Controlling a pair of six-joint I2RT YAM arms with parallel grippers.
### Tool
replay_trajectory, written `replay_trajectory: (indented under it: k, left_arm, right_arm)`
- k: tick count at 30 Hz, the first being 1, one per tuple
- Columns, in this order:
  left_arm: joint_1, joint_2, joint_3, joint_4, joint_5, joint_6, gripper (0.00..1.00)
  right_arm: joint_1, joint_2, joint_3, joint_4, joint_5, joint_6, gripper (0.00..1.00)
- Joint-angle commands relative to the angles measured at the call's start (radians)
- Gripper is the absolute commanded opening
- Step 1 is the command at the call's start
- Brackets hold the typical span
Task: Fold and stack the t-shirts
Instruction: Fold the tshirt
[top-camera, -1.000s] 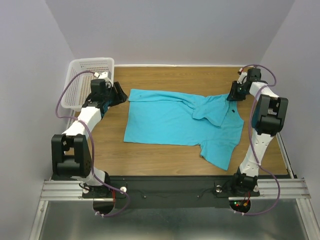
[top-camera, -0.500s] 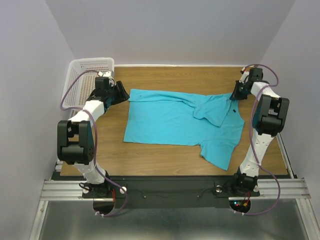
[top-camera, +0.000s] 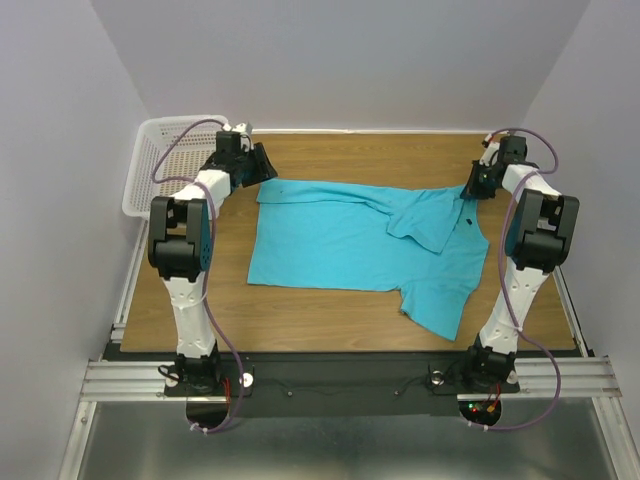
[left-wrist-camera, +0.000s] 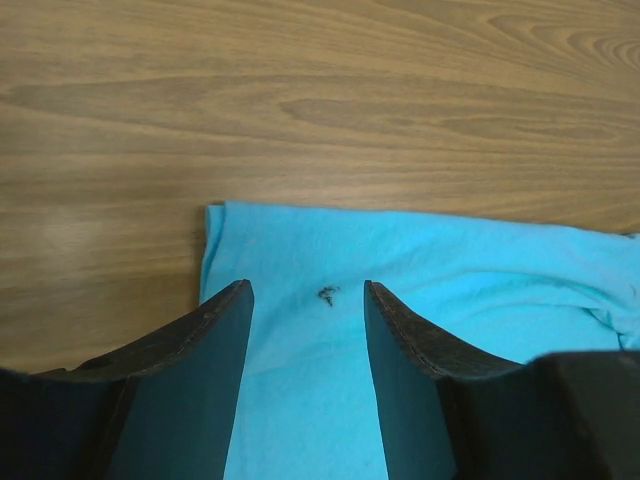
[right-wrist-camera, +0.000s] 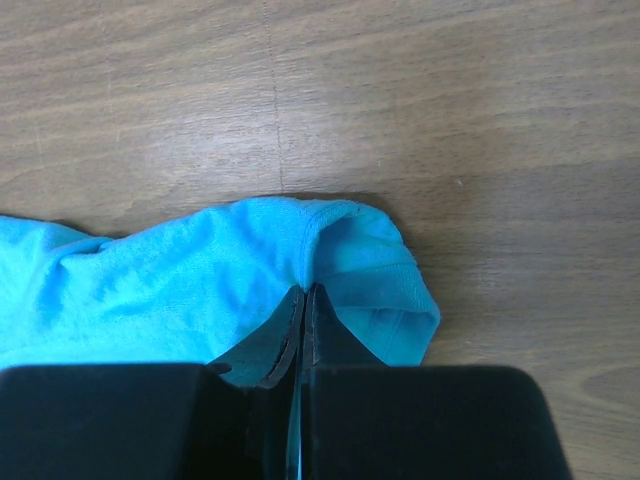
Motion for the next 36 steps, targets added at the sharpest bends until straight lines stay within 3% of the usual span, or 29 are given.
replay_trajectory:
  k: [1, 15, 27, 31, 34, 36]
  left_arm:
    - [-0.031, 0.057, 0.096, -0.032, 0.02, -0.026, 0.58]
    - [-0.047, 0.233, 0.263, -0.191, -0.167, -0.075, 0.56]
    - [-0.047, 0.256, 0.292, -0.21, -0.178, -0.082, 0.56]
    - [-0.049, 0.235, 0.294, -0.159, -0.113, -0.069, 0.57]
    - [-0.051, 0.214, 0.317, -0.148, -0.077, -0.056, 0.59]
    - [-0.052, 0.197, 0.341, -0.139, -0.044, -0.05, 0.6]
  right_arm:
    - [-0.007, -0.053, 0.01, 0.054, -0.004, 0.014, 0.01]
    - [-0.038, -0.07, -0.002, 0.1, 0.047, 0.051, 0.01]
    - [-0.047, -0.063, -0.007, 0.128, 0.056, 0.057, 0.01]
    - [-0.047, -0.101, -0.025, 0.131, -0.03, 0.03, 0.32]
    - [-0.047, -0.151, -0.043, 0.134, -0.051, 0.025, 0.44]
    - [-0.047, -0.198, -0.068, 0.133, -0.058, -0.018, 0.47]
